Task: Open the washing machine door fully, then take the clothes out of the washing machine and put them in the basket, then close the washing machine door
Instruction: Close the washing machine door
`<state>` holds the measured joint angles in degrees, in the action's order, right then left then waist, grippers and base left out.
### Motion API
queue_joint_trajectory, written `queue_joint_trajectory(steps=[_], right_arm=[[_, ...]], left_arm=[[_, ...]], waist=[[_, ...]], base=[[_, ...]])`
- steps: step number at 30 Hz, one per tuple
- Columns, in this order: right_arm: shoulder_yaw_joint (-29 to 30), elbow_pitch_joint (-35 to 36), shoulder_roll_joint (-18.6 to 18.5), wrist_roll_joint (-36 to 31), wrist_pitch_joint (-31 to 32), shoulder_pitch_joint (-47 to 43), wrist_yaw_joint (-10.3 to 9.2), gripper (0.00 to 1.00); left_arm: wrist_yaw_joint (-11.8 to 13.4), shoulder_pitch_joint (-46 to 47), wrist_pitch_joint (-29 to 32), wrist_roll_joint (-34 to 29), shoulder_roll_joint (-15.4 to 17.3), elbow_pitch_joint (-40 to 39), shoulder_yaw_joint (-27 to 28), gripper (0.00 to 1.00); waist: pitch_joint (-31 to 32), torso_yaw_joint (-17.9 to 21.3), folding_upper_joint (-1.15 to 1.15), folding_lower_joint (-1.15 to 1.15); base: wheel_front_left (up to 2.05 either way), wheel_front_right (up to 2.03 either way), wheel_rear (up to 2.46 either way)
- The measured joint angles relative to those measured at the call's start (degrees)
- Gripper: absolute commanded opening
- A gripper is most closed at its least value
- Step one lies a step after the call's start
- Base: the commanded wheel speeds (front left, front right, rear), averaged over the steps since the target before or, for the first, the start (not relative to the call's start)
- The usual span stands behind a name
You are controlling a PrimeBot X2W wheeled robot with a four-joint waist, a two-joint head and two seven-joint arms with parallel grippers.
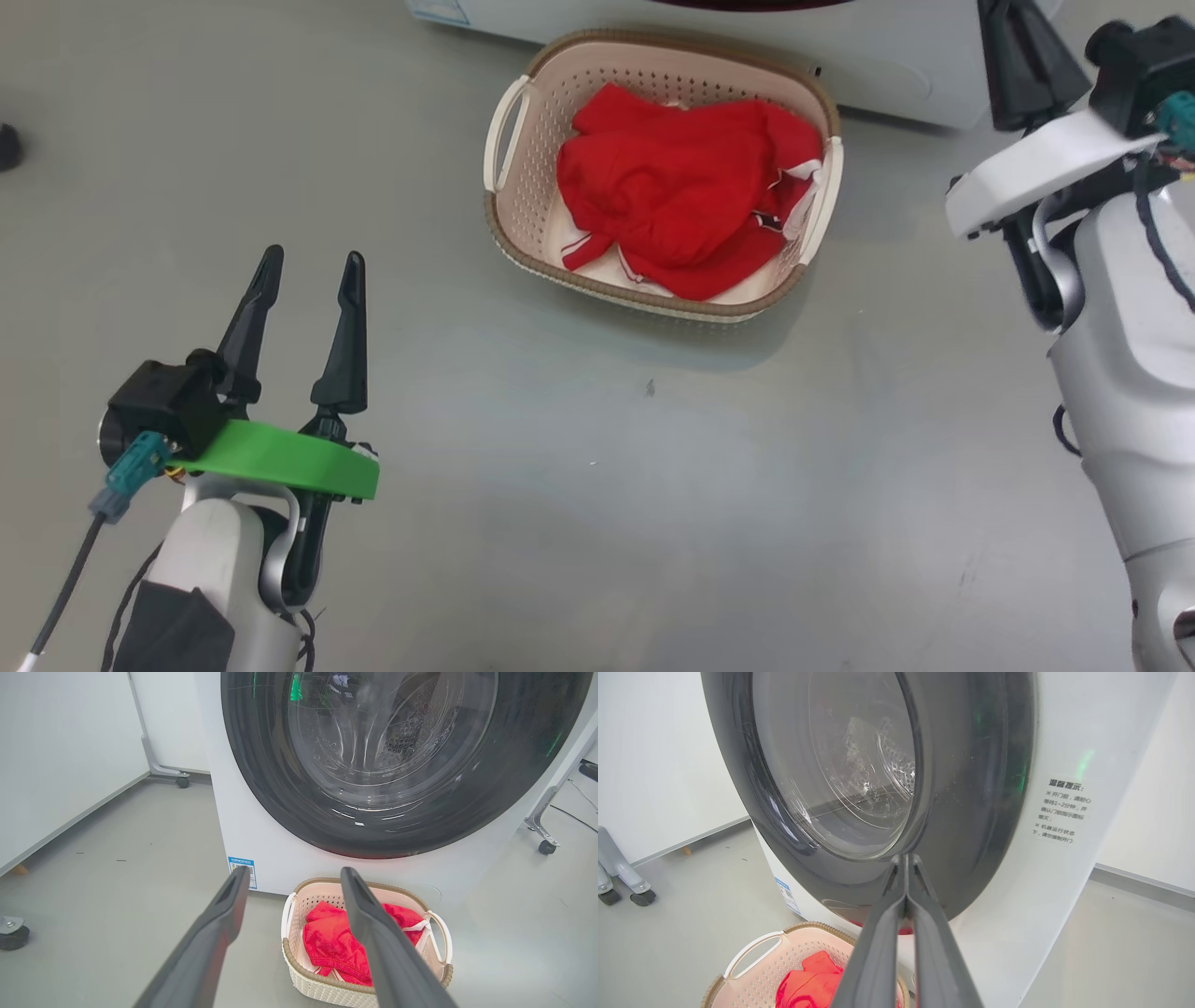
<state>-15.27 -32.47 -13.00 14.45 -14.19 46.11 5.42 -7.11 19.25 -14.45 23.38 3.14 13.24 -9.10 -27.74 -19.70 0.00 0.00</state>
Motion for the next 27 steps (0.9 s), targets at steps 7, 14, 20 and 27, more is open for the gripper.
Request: queue_joint_trajectory(steps=[7, 14, 20, 27], right_arm=[[1.5, 0.3, 2.1, 1.7, 0.0, -6.1, -0.03, 0.00], [4.2, 4.6, 4.5, 3.7, 0.0, -12.2, -0.62, 0.00], [6.9, 7.3, 5.6, 4.7, -0.1, -17.6, -1.03, 0.00], [9.1, 10.0, 5.8, 4.7, -0.1, -23.1, -1.47, 0.00]], left_arm=[[0.0, -2.8, 0.0, -0.7, 0.5, 0.8, 1.4, 1.00], [0.0, -6.7, 0.0, -1.4, 1.7, 0.9, 2.7, 1.00], [0.0, -9.3, 0.0, -1.8, 2.4, 0.8, 3.6, 1.00], [0.0, -11.0, 0.0, -2.8, 2.8, -0.7, 4.2, 1.00]], waist=[[4.6, 2.6, 0.00, 0.00], [9.6, 6.2, 0.00, 0.00], [13.0, 9.9, 0.00, 0.00], [16.3, 13.6, 0.00, 0.00]], base=[[0.00, 0.00, 0.00], [0.00, 0.00, 0.00], [0.00, 0.00, 0.00], [0.00, 0.00, 0.00]])
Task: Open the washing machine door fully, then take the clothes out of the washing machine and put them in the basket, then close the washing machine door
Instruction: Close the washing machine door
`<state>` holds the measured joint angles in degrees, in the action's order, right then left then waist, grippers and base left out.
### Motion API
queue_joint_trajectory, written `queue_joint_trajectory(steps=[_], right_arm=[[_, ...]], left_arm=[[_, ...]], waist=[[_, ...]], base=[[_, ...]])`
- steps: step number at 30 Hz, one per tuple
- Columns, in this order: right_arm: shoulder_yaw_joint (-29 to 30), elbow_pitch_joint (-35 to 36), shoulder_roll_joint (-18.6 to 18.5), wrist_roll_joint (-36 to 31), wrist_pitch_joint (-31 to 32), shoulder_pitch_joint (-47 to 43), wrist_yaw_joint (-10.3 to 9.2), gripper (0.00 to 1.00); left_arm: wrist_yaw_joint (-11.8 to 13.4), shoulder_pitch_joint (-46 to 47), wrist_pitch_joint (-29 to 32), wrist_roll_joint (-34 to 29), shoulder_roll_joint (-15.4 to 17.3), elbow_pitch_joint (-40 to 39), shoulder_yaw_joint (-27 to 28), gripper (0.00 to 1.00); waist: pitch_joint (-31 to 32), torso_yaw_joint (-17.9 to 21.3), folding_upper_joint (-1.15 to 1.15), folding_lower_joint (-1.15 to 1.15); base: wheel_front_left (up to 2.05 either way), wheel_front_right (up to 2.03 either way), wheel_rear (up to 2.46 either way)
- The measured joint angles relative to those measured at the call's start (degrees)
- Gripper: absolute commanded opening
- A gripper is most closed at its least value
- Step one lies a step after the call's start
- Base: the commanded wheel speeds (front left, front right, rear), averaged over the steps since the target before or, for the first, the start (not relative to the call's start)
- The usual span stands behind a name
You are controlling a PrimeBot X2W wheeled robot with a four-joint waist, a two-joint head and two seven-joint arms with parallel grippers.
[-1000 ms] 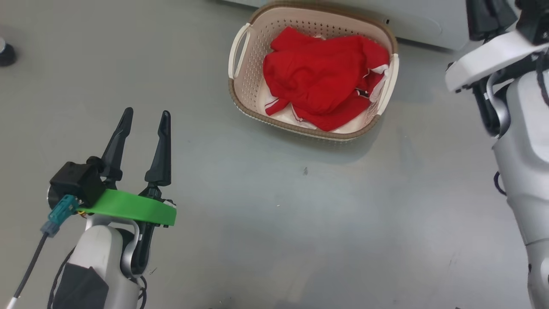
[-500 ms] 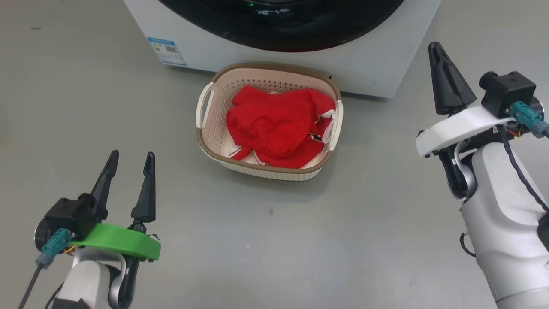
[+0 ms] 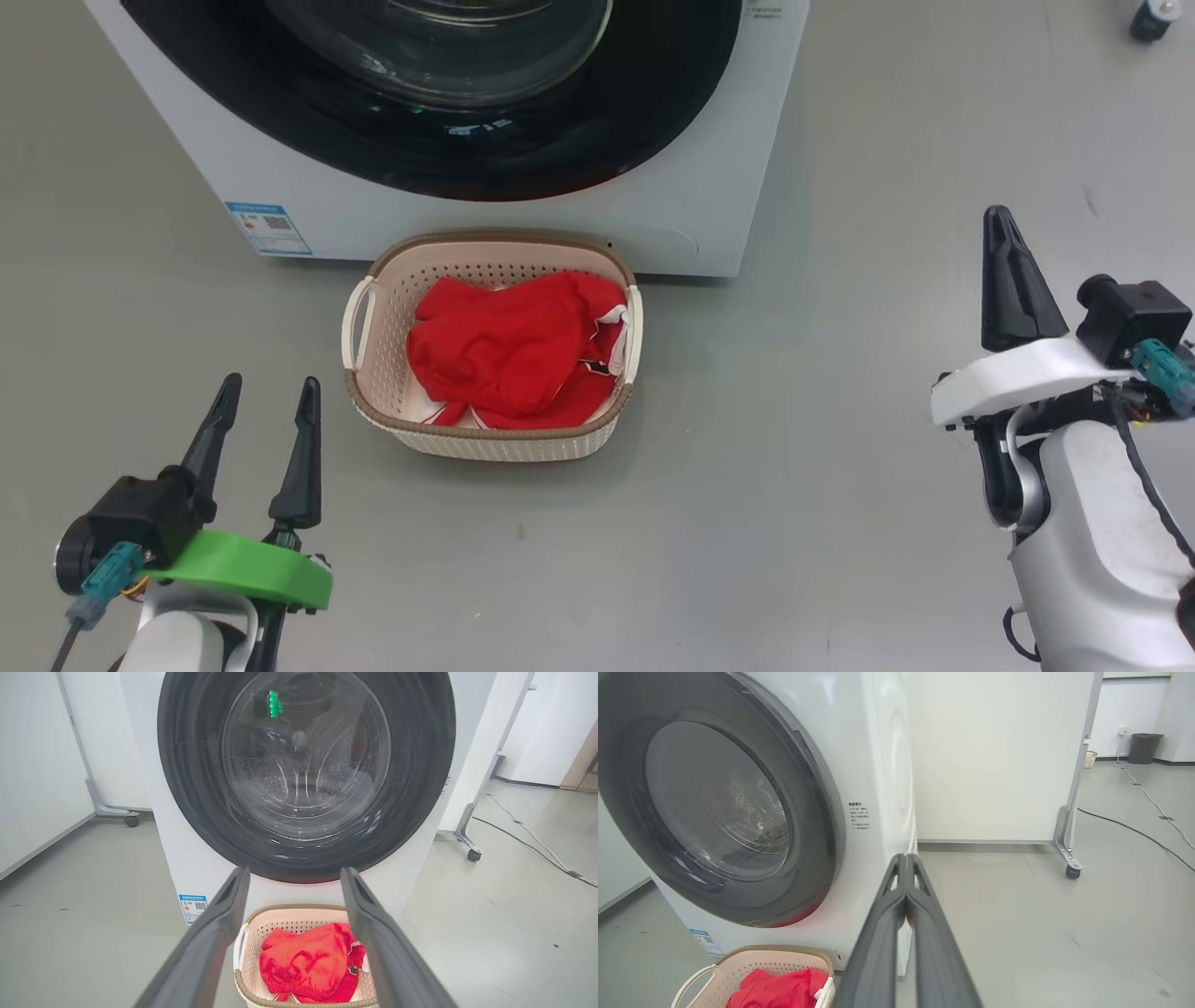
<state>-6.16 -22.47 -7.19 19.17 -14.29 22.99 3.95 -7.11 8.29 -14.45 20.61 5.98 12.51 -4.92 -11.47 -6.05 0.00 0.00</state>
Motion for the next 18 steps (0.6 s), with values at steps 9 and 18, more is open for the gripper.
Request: queue_joint_trajectory(steps=[9, 18], right_arm=[[0.5, 3.5, 1.2, -0.1, 0.0, -5.9, 0.01, 0.00], [0.6, 6.5, 2.0, -1.1, 0.0, -10.6, 0.03, 0.00]], left_arm=[[0.0, -2.2, 0.0, -0.6, -0.1, -0.7, -0.1, 1.00], [0.0, -3.1, 0.0, -1.0, -0.2, -1.9, 0.5, 1.00]], waist=[[2.9, 3.0, 0.00, 0.00], [3.7, 4.7, 0.00, 0.00]], base=[[0.00, 0.00, 0.00], [0.00, 0.00, 0.00]])
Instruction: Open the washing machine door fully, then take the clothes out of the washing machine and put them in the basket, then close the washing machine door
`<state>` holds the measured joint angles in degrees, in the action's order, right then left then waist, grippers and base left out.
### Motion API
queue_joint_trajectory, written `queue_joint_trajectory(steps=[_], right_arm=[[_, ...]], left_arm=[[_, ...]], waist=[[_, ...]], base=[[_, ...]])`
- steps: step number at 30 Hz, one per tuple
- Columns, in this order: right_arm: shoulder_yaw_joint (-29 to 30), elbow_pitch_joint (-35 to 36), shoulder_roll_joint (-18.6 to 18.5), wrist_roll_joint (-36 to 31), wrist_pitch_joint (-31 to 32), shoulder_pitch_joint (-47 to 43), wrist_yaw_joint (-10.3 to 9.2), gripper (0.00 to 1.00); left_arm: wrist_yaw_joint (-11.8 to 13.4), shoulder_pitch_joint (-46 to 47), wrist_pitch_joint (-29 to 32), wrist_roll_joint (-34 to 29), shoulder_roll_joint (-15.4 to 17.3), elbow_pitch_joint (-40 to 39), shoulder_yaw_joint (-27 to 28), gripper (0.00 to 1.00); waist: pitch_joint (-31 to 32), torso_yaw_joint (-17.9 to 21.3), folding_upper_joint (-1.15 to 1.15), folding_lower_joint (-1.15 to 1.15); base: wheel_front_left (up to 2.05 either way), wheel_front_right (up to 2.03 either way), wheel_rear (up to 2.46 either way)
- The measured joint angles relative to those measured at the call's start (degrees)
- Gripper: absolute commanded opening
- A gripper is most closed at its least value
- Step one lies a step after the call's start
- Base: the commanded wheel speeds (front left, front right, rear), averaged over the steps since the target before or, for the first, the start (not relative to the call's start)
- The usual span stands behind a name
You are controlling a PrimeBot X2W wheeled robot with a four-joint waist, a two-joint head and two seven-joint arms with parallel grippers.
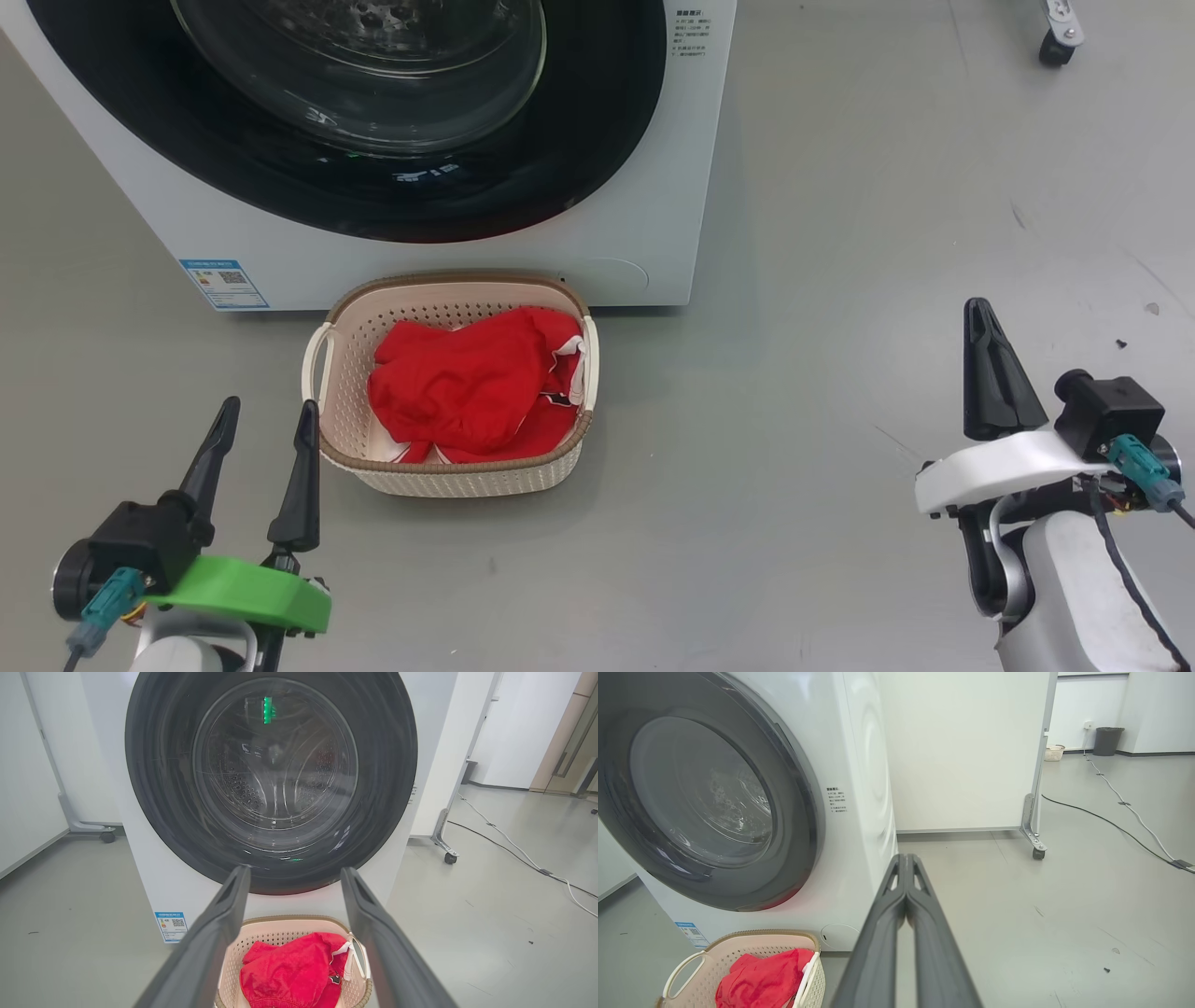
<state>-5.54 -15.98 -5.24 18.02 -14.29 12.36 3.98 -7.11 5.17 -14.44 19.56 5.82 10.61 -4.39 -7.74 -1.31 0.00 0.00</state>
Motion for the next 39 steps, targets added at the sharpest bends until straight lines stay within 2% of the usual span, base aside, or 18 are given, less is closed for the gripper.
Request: queue_joint_trajectory(steps=[1, 2, 3, 4, 15, 39], right_arm=[[0.0, 0.1, 0.1, 0.0, 0.0, -0.5, 0.00, 0.00], [0.1, 0.4, 0.3, 0.0, 0.0, -1.0, 0.00, 0.31], [0.1, 0.6, 0.5, 0.0, 0.0, -1.5, -0.01, 0.77], [0.2, 0.9, 0.7, -0.1, 0.0, -1.8, -0.01, 1.00], [0.9, 3.9, 1.6, -1.5, 0.0, -4.5, -0.13, 1.00], [1.1, 5.6, 2.0, -3.1, 0.0, -7.1, -0.11, 1.00]], left_arm=[[0.0, -0.1, 0.0, 0.0, 0.0, 0.0, 0.0, 1.00], [0.0, -0.2, 0.0, 0.0, 0.0, 0.0, 0.0, 1.00], [0.0, -0.3, 0.0, 0.0, -0.1, 0.0, 0.1, 1.00], [0.0, -0.5, 0.0, 0.0, -0.2, 0.0, 0.1, 1.00], [0.0, -0.8, 0.0, -1.0, -1.3, 1.0, 1.1, 1.00], [0.2, -2.0, 0.0, -1.5, -2.9, 1.0, 3.5, 1.00]], waist=[[0.0, 0.0, 0.00, 0.00], [0.0, 0.0, 0.00, 0.00], [0.0, 0.1, 0.00, 0.00], [0.0, 0.1, 0.00, 0.00], [0.5, -0.1, 0.00, 0.00], [1.7, -0.3, 0.00, 0.00]], base=[[0.00, 0.00, 0.00], [0.00, 0.00, 0.00], [0.00, 0.00, 0.00], [0.00, 0.00, 0.00], [0.00, 0.00, 0.00], [0.00, 0.00, 0.00]])
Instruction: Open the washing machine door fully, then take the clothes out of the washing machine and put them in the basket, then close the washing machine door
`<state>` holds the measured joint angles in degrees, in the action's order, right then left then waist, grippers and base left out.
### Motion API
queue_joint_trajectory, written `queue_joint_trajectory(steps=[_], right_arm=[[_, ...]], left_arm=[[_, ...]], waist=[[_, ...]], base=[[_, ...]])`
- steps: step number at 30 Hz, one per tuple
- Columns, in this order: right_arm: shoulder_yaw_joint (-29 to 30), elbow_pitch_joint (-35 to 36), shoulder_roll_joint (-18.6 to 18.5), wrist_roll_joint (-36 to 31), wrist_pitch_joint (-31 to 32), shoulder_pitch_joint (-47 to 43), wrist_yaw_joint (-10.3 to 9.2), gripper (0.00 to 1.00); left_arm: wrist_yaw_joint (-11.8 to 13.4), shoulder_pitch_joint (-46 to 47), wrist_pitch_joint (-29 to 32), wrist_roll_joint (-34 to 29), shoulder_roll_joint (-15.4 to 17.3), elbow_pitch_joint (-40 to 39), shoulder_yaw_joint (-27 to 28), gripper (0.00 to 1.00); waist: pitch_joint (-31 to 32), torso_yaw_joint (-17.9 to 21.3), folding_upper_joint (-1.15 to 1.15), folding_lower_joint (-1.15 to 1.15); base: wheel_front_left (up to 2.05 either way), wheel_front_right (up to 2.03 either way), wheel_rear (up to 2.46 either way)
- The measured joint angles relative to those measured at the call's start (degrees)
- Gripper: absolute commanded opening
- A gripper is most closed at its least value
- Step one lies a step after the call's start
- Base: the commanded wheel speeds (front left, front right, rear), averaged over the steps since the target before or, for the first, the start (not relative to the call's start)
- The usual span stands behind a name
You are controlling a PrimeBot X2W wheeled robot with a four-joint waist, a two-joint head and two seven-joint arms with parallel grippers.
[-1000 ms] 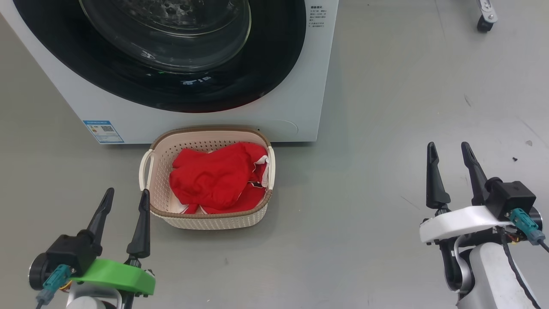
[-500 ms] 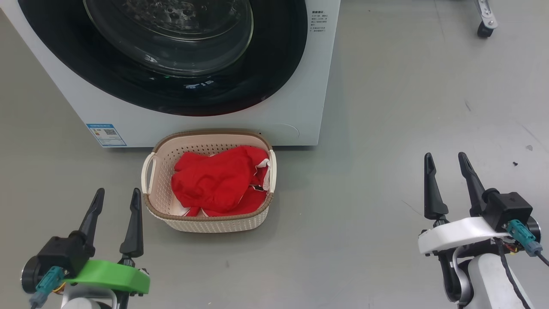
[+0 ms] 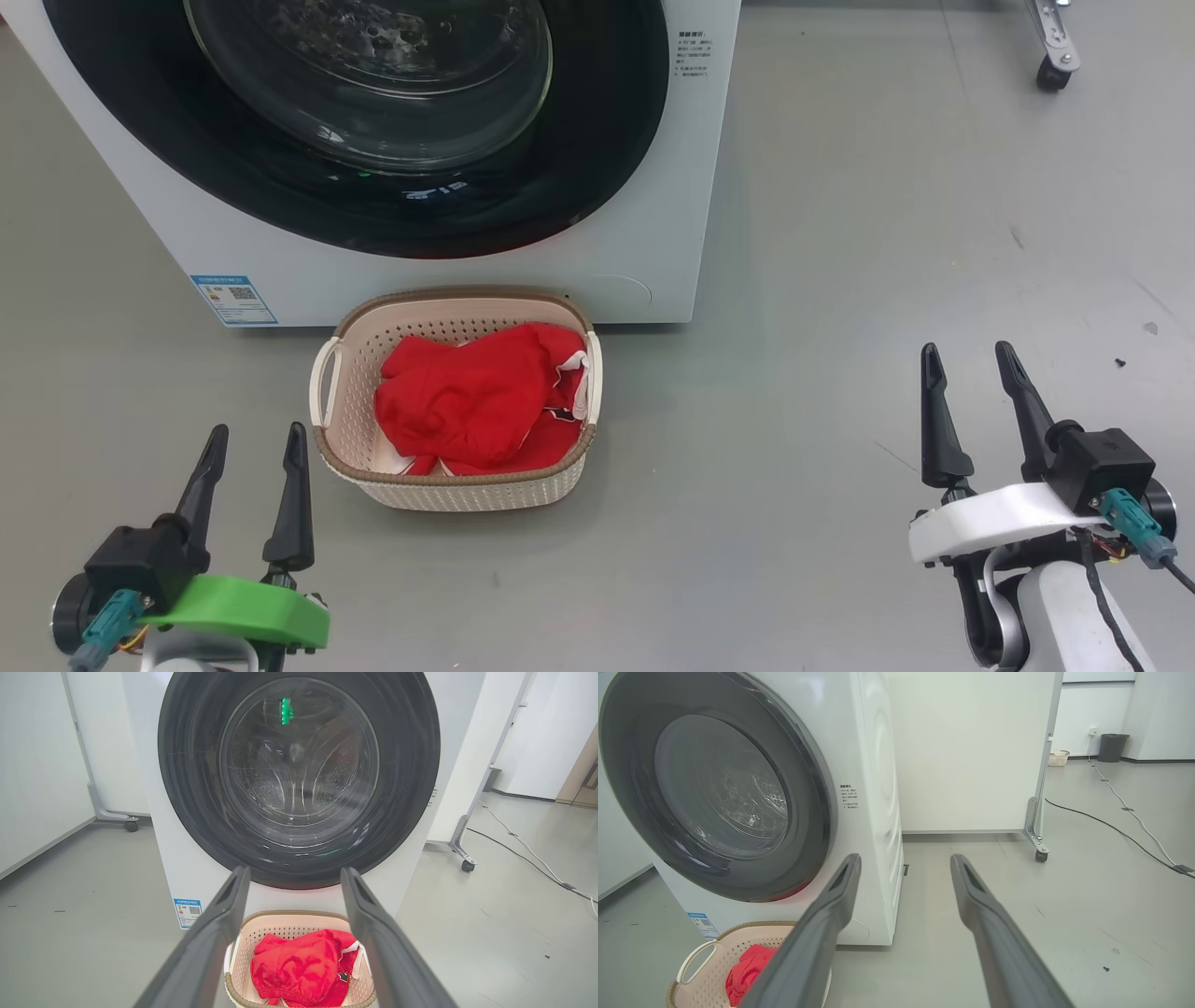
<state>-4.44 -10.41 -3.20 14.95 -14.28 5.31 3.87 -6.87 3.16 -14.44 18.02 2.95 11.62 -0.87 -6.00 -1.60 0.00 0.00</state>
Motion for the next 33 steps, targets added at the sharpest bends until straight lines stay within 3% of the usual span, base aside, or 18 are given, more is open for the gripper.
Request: queue_joint_trajectory(steps=[33], right_arm=[[0.0, 0.3, 0.6, -0.1, 0.0, -1.2, 0.09, 1.00]], left_arm=[[0.0, -0.7, 0.0, -1.5, -0.2, 2.4, 0.3, 1.00]], waist=[[0.6, 0.2, 0.00, 0.00]], base=[[0.00, 0.00, 0.00]])
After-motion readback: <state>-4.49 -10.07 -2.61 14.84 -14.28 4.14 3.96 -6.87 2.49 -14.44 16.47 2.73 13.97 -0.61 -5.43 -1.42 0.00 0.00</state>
